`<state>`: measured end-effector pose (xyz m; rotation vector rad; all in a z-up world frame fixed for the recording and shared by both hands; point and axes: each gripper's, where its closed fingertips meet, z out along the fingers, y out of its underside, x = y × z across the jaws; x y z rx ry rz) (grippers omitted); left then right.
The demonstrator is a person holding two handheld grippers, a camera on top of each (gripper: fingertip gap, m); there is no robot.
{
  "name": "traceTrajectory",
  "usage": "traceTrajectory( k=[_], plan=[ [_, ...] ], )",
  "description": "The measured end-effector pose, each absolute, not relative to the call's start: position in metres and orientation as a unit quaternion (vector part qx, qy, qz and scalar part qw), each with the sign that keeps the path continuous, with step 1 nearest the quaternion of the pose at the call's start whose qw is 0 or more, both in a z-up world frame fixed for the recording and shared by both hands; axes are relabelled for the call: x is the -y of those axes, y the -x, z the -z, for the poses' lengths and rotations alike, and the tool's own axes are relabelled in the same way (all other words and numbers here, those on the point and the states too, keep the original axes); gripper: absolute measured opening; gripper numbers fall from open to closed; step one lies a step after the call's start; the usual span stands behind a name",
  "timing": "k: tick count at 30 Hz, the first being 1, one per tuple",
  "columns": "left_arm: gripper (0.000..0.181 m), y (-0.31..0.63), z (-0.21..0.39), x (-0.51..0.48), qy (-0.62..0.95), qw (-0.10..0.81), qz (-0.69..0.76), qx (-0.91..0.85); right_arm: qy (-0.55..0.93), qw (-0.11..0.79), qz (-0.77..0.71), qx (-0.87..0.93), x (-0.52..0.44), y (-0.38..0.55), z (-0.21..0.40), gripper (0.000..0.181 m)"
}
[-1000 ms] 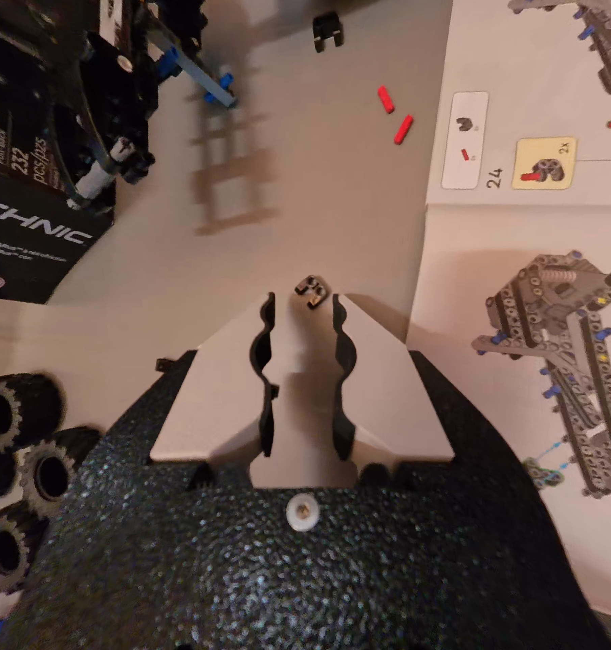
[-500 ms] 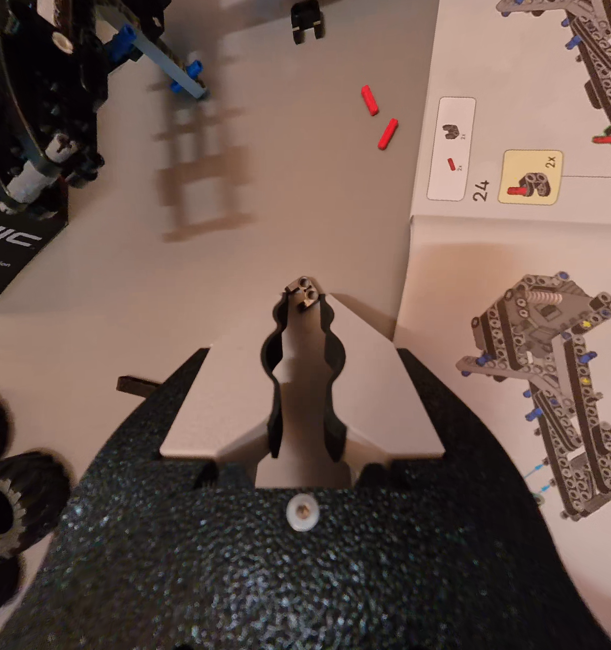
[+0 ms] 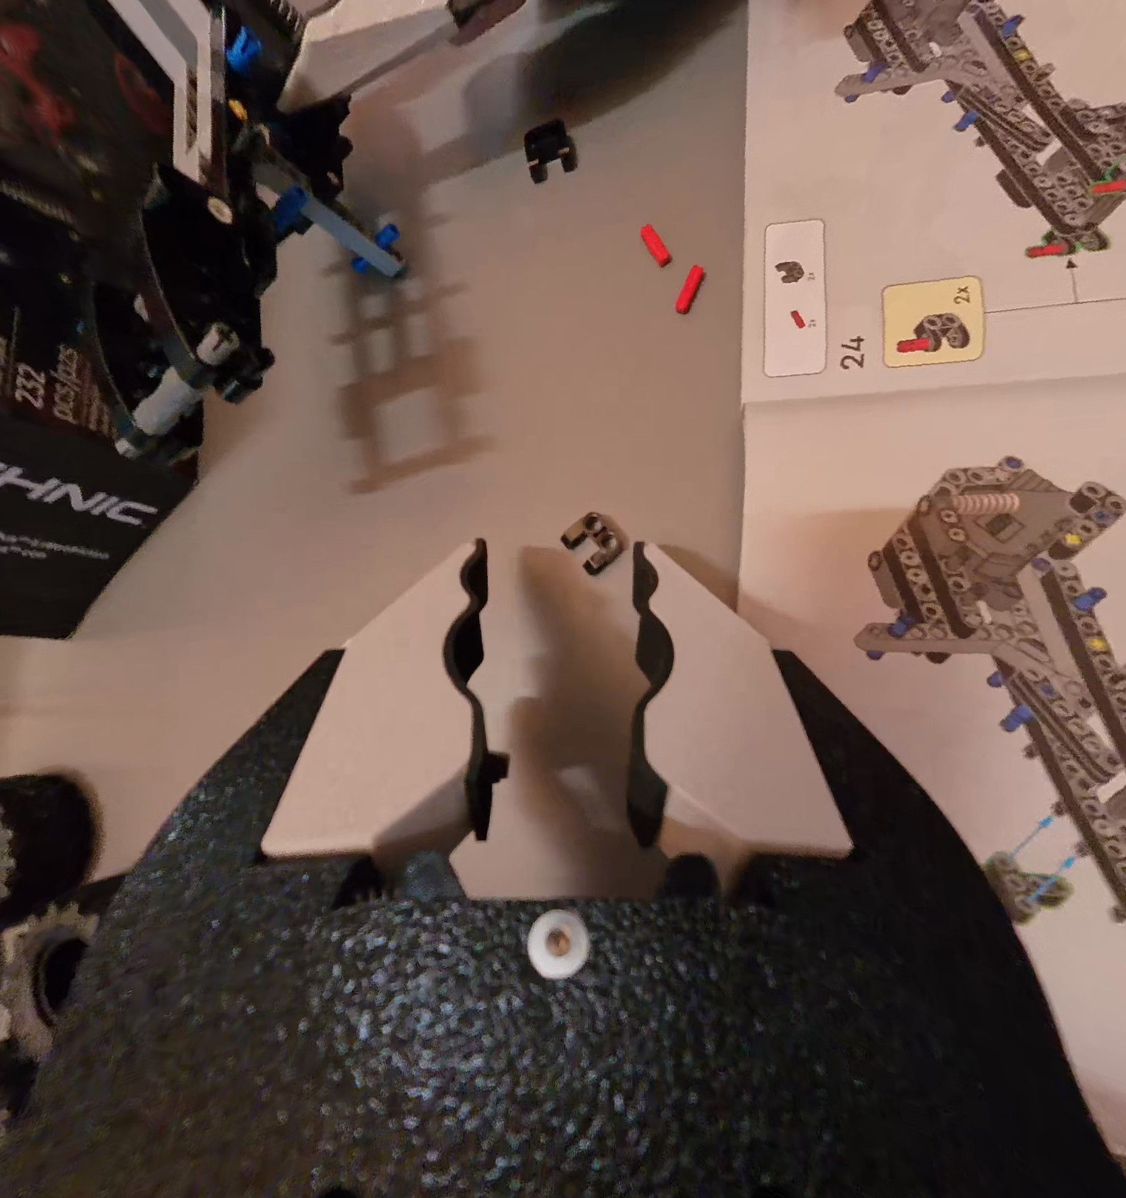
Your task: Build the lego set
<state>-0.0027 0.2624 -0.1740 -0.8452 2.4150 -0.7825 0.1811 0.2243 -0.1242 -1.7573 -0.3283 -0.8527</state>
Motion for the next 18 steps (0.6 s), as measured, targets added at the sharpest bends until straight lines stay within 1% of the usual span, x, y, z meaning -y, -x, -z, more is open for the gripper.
traceTrajectory(
  k=[5,9,11,14,16,18],
  plan=[
    [0.038,0.004,0.177,-0.262,0.246,0.204,0.278,-0.906,0.739,0.550,0.361,0.142,-0.225,-0.181,0.124,0.046],
    [0.038,0.004,0.184,-0.260,0.212,0.173,0.261,-0.926,0.739,0.550,0.362,0.143,-0.225,-0.181,0.124,0.046],
    [0.032,0.002,0.187,-0.257,0.205,0.160,0.259,-0.930,0.738,0.550,0.362,0.144,-0.225,-0.181,0.124,0.046],
    [0.017,0.004,0.189,-0.253,0.220,0.135,0.271,-0.927,0.739,0.550,0.362,0.144,-0.225,-0.181,0.124,0.046],
    [0.017,0.002,0.190,-0.253,0.234,0.140,0.277,-0.921,0.738,0.550,0.362,0.145,-0.225,-0.180,0.124,0.046],
    [0.017,-0.003,0.189,-0.256,0.239,0.177,0.270,-0.916,0.738,0.550,0.364,0.145,-0.224,-0.180,0.124,0.046]
  ],
)
